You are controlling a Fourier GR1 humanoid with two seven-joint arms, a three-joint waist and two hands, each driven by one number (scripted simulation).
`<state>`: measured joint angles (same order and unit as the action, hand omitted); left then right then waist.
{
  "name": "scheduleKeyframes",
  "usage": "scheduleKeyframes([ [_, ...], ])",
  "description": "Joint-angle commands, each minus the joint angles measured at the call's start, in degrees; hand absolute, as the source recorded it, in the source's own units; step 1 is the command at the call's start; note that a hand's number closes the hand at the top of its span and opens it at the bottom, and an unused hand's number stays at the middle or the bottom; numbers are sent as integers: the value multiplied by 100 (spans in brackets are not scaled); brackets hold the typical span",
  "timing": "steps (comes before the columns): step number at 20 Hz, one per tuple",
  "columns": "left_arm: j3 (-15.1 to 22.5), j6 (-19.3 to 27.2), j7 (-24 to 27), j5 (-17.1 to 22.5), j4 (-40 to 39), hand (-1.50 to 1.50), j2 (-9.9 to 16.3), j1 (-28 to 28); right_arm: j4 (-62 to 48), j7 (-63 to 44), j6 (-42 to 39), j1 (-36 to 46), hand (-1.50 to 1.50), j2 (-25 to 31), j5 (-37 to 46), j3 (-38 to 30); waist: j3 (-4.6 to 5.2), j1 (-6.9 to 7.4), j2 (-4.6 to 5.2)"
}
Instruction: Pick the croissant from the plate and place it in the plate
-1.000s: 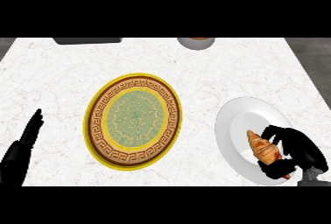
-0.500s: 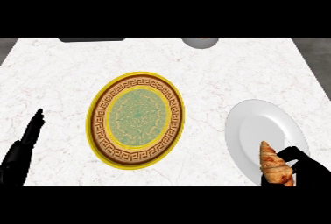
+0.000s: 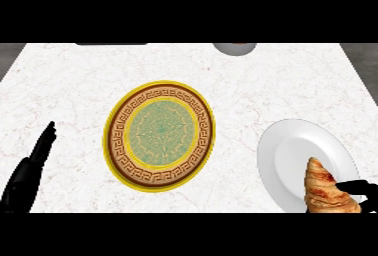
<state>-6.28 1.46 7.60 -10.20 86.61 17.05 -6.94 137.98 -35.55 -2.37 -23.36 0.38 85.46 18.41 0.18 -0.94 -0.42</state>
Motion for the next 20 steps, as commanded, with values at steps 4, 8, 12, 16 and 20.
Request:
scheduleKeyframes([
  [4, -83, -81, 143, 39, -392, 0, 20, 324, 772, -756, -848, 924, 150, -37, 878, 2208, 8, 106, 38],
  [8, -33, -102, 174, -58, -306, 0, 38, 290, -78, -2021, -982, 2299, 150, -38, 1185, 3108, 1, 160, 39],
  [12, 129, -58, -35, -169, -122, 0, -92, 363, -1341, -3169, -534, 3637, 150, -38, 332, 3028, -5, 232, 69],
  [16, 190, -122, -69, -165, 17, 0, -120, 235, -1891, -3827, -352, 4668, 150, -33, -399, 2756, -3, 325, 71],
  [20, 175, -30, 53, -252, -105, 0, -144, 306, -2719, -4002, 119, 5284, 150, -35, -1234, 2230, -6, 343, 84],
])
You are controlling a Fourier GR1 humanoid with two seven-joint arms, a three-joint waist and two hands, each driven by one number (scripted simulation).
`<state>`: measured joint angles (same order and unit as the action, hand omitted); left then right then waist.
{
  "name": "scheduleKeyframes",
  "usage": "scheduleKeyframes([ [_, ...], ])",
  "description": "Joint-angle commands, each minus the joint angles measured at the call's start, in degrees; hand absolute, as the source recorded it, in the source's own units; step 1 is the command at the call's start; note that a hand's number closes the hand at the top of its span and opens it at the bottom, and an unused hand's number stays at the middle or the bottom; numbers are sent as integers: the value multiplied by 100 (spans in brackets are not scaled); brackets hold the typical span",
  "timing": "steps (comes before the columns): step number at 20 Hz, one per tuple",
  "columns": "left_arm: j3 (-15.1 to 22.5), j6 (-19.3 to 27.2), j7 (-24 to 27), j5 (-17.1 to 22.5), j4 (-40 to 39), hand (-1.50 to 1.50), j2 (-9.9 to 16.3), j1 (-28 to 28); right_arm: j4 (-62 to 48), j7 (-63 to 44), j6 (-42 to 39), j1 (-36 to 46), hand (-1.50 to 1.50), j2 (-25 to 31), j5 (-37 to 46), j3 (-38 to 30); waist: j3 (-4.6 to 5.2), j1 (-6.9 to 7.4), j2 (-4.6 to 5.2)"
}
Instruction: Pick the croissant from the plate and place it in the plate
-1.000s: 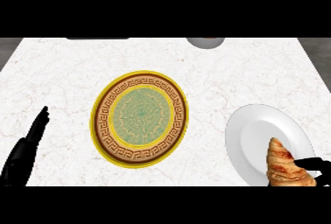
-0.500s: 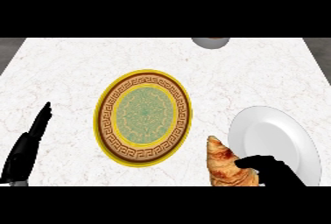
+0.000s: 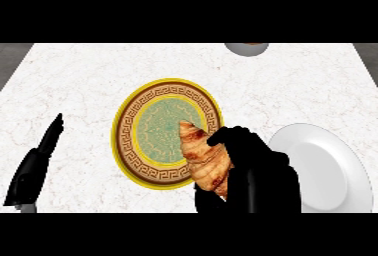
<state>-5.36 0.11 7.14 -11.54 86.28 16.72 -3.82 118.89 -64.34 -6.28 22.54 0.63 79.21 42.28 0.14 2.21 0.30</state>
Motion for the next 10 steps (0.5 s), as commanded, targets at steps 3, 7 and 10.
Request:
scheduleKeyframes([
  [3, 72, 114, -11, -156, -152, 0, -96, 139, -1376, -1150, 506, 1290, 150, -60, -1299, -528, -2, 36, 20],
  [7, 70, 44, 65, -64, -114, 0, -134, 123, -2640, -966, 1179, 1639, 150, -60, -1898, -672, -6, 112, 36],
  [10, 71, -40, -37, -91, -208, 0, -57, 277, -3319, -935, 1396, 2147, 150, -60, -2318, -785, -6, 109, 35],
])
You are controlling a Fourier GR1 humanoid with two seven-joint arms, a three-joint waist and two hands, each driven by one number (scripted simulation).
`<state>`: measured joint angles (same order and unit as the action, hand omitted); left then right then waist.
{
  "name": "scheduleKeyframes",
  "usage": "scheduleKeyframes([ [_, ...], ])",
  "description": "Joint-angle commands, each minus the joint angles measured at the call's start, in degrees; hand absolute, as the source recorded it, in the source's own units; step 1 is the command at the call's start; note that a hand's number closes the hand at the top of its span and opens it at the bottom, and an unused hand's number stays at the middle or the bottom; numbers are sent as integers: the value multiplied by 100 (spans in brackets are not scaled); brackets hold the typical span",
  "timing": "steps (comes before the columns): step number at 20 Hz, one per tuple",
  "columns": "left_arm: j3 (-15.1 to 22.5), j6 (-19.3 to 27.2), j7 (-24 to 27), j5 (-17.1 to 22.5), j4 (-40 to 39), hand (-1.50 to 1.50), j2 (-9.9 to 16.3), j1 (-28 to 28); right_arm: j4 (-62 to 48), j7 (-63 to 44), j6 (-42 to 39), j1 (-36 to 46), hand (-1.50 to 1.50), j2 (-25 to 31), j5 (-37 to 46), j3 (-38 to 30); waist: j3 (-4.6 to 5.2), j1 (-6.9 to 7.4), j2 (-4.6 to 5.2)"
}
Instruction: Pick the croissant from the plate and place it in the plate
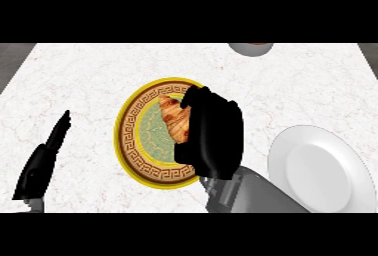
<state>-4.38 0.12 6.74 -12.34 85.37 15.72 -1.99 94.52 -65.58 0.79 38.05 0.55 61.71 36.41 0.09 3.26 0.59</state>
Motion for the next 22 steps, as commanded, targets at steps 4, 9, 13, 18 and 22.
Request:
scheduleKeyframes([
  [4, -138, -104, 215, 101, -255, 0, 72, 126, -1919, -279, 1329, 805, 150, -52, -1274, -227, -3, 58, 24],
  [9, -91, -159, 92, 53, -14, 0, 140, -15, -2173, -679, 2521, 533, -150, -53, -1387, -400, -8, 148, 12],
  [13, -37, -114, 46, -14, 63, 0, 86, -42, -2695, -783, 3048, 884, -150, -52, -1605, -33, -7, 107, -12],
  [18, 8, -12, -89, -68, -90, 0, -54, 142, -2911, -196, 4233, 1094, -150, -52, -1457, -302, -11, 9, -5],
  [22, -114, 26, -96, -9, 6, 0, -31, -14, -2702, -350, 4967, 927, -150, -52, -924, -592, -11, -146, -73],
])
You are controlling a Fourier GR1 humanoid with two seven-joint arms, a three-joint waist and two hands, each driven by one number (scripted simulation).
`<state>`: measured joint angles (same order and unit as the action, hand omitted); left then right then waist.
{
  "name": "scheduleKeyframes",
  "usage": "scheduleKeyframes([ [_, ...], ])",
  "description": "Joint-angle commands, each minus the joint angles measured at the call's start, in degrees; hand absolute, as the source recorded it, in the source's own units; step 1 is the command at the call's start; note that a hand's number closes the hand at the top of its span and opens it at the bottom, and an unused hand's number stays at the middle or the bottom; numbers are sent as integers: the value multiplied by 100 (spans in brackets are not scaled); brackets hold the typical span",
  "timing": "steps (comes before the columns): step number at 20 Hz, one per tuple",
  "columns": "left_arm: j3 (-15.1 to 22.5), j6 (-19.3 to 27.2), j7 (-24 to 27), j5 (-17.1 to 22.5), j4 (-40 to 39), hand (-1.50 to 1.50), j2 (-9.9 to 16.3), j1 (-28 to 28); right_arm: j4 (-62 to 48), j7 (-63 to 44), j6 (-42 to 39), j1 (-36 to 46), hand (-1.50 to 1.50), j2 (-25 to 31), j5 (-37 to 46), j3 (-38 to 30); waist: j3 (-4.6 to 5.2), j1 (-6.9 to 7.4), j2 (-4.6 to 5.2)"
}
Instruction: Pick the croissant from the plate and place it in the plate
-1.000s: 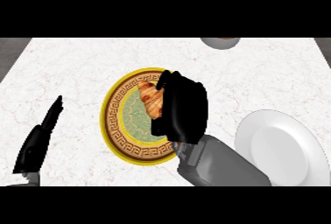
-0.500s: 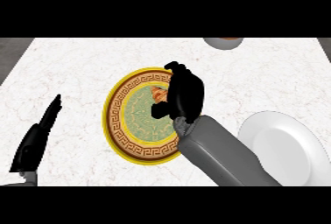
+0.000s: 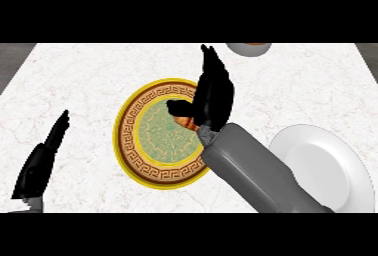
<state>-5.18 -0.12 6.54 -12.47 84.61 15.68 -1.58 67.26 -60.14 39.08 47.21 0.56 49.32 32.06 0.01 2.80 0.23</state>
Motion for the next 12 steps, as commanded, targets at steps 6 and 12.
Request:
scheduleKeyframes([
  [6, -229, -22, -47, 110, 128, 0, 107, -301, 929, -722, 1911, -886, -150, -54, 630, -476, -7, -310, -82],
  [12, -268, 104, 180, 90, 13, 0, -35, -377, 2781, 376, 2208, -2768, -150, 293, 570, -232, -5, -422, -59],
])
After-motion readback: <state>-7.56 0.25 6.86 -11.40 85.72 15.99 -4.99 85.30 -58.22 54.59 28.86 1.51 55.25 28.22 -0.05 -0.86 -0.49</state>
